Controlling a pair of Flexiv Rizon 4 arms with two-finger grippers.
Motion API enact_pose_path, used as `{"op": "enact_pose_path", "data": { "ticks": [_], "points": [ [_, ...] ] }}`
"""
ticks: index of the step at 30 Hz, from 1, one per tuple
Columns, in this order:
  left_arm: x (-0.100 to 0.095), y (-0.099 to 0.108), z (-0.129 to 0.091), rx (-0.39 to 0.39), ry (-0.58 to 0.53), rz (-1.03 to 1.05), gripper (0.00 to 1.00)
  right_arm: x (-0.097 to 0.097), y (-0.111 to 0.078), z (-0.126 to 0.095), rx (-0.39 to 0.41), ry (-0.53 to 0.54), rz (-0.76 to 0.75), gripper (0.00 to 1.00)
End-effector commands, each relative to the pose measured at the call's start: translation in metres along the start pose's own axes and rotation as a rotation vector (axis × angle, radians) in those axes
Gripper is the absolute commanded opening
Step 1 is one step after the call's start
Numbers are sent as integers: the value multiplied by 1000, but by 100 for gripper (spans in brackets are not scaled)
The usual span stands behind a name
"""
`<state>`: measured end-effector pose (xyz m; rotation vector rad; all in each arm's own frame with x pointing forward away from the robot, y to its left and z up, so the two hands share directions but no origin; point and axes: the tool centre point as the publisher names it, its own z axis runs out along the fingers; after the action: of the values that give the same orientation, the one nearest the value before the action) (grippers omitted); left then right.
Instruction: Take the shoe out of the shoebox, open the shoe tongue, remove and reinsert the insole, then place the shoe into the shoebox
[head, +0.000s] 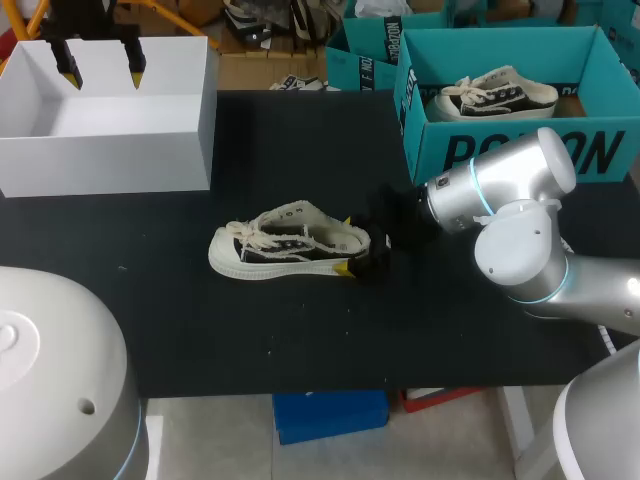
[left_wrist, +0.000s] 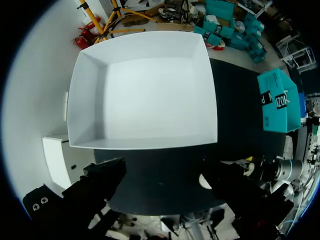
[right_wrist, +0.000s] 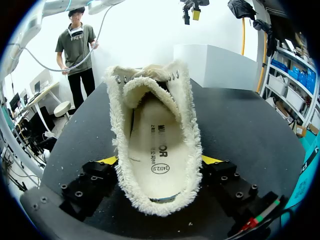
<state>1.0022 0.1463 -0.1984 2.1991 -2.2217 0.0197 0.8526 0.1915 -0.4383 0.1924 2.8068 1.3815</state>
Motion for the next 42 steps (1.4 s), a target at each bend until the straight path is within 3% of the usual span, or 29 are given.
{"op": "enact_pose_path", "data": {
  "ticks": [1,7,14,27,30,42],
  "points": [
    [4,12,-5,5,-30,-26,100,-2,0,4,0,-3,1,0],
    [30,35,-6,-15,-36,-115,100,-2,0,4,0,-3,1,0],
    [75,71,-1,5,-61,-189,100,-2,0,4,0,-3,1,0],
    [201,190,34,14,-64,-322,100,-2,0,4,0,-3,1,0],
    [224,209,42,1,-61,-350,100,-2,0,4,0,-3,1,0],
    [224,209,42,1,-61,-350,100,-2,0,4,0,-3,1,0]
  ]
}}
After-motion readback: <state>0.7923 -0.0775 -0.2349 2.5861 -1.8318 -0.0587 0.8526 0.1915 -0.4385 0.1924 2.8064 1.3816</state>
